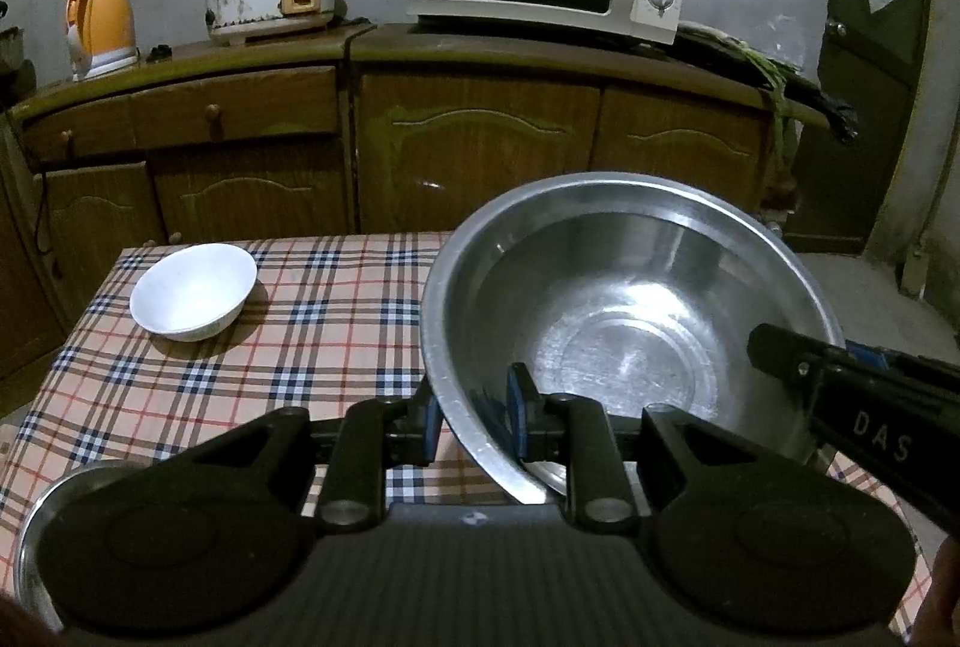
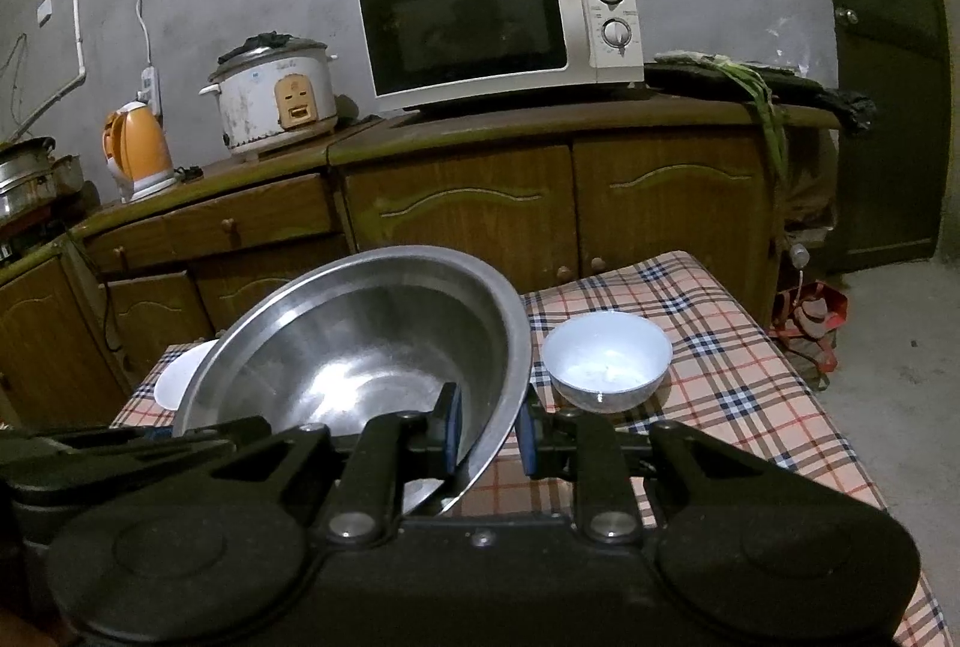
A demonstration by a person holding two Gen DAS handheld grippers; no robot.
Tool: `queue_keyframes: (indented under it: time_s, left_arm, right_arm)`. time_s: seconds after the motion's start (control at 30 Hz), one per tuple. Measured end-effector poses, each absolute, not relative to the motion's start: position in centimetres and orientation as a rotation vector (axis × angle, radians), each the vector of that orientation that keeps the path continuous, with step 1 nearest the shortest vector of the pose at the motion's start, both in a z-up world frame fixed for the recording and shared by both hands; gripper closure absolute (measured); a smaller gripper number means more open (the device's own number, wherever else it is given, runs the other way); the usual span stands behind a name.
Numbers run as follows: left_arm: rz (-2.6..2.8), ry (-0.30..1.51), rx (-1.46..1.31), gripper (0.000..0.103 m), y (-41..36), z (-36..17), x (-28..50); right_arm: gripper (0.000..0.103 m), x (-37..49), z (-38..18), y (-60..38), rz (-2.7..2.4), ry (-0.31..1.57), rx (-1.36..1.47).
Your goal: Organize plates and bowls
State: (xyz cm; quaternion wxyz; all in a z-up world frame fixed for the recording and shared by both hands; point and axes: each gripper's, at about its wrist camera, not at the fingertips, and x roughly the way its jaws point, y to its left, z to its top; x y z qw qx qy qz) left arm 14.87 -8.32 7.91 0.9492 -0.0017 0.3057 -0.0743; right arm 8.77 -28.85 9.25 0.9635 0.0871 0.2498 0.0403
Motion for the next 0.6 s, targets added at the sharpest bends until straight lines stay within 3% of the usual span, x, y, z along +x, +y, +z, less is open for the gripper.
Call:
queue_keyframes:
  time_s: [0.6]
  left_arm:
    - [-0.171, 0.642, -0.009, 0.079, -8.9, 7.3, 13.4]
  right_arm:
    - [0.077, 6.8, 8.7, -30.0, 0.072, 0.508, 0.180]
